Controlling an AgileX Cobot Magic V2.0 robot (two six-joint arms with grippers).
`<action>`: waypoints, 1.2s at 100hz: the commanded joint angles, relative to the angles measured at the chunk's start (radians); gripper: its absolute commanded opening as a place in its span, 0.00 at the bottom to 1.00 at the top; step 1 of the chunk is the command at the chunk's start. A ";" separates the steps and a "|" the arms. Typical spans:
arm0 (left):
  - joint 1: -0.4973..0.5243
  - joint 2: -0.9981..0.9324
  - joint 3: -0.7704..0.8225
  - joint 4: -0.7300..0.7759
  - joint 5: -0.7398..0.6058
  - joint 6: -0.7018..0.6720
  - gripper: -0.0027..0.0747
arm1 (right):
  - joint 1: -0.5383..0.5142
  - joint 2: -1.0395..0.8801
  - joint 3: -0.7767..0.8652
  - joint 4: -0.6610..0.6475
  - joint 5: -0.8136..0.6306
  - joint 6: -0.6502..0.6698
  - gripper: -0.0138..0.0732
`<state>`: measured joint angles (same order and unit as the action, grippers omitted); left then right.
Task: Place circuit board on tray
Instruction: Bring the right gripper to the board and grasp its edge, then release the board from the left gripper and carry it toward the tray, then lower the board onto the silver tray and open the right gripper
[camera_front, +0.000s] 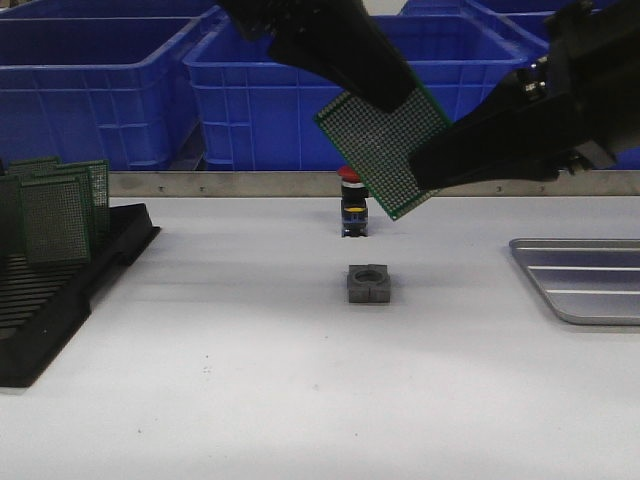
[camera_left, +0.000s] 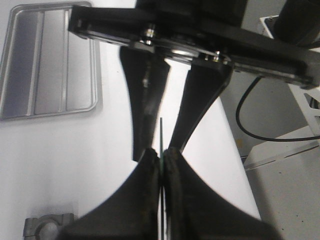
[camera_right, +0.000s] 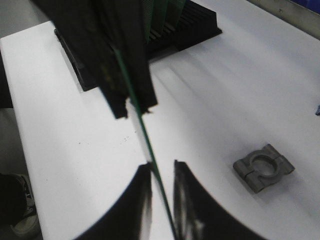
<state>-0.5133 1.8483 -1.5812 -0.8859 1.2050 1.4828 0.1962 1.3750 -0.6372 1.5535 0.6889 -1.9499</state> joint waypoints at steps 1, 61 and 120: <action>-0.008 -0.054 -0.028 -0.073 0.052 -0.009 0.01 | 0.000 -0.019 -0.031 0.059 0.040 -0.012 0.05; 0.012 -0.054 -0.039 -0.094 -0.010 -0.009 0.74 | -0.011 -0.005 0.007 0.049 -0.113 0.128 0.03; 0.065 -0.054 -0.039 -0.094 -0.017 -0.009 0.74 | -0.449 0.190 -0.040 0.048 -0.081 0.387 0.03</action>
<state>-0.4494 1.8483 -1.5909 -0.9088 1.1880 1.4834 -0.2194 1.5300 -0.6274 1.5732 0.4912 -1.5678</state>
